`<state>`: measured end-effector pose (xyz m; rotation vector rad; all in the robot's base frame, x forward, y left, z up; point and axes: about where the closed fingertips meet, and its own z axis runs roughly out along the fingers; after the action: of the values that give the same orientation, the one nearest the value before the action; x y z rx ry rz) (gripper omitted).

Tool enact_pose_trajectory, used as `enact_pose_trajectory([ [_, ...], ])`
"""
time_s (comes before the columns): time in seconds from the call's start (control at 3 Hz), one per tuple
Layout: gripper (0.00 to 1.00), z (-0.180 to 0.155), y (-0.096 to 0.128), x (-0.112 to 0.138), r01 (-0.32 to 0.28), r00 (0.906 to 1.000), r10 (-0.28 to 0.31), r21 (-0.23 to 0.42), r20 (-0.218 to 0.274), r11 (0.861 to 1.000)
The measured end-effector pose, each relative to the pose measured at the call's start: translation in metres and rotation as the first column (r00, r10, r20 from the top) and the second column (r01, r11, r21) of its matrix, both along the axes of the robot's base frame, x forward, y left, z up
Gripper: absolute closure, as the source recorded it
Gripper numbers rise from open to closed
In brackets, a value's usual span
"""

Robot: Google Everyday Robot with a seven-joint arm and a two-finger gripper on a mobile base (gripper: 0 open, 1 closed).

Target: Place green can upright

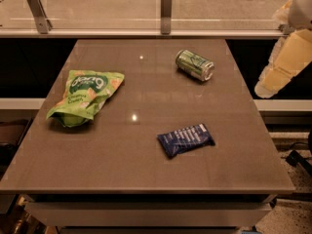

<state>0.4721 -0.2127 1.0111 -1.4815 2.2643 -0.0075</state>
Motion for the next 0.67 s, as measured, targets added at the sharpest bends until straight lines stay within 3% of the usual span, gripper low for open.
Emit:
enact_pose_trajectory([
  [0.33,0.00,0.004,-0.004,0.017,0.099,0.9944,-0.099,0.012,-0.038,0.995],
  [0.67,0.00,0.004,-0.003,0.034,0.201,0.9771,-0.200,0.009,-0.072,0.979],
])
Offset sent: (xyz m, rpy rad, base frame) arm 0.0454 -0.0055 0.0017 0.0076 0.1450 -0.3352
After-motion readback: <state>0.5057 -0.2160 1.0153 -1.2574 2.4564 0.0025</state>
